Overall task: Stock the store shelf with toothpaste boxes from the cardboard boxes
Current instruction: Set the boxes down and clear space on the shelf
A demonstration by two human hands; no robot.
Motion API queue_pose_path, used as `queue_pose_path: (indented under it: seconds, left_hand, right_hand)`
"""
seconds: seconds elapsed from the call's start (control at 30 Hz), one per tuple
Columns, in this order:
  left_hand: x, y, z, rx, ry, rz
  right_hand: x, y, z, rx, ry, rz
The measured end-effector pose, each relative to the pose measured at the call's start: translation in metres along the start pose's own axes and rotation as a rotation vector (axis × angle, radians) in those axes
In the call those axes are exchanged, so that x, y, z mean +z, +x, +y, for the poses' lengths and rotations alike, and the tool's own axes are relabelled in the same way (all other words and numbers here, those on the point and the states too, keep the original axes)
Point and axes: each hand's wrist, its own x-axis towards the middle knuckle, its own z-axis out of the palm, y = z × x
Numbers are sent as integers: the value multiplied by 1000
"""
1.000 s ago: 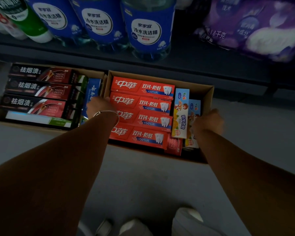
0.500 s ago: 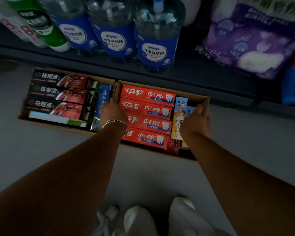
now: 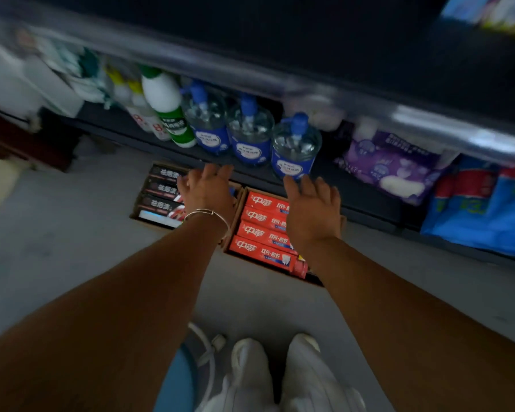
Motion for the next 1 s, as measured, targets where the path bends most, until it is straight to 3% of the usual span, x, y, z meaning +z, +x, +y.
queue_pose_path:
  seconds: [0.2, 0.53, 0.77, 1.0]
  left_hand:
    - [-120, -26, -2, -23, -42, -5]
    - [-245, -40, -14, -27, -69, 85]
    - [-289, -11, -24, 21, -30, 114]
    - [-294, 71, -67, 165, 8, 30]
  right_hand:
    - [-102, -35, -32, -102, -56, 16]
    - [-212, -59, -84, -191, -72, 165]
    - [-251, -38, -105, -160, -42, 267]
    - [-257, 23, -163, -7, 13, 266]
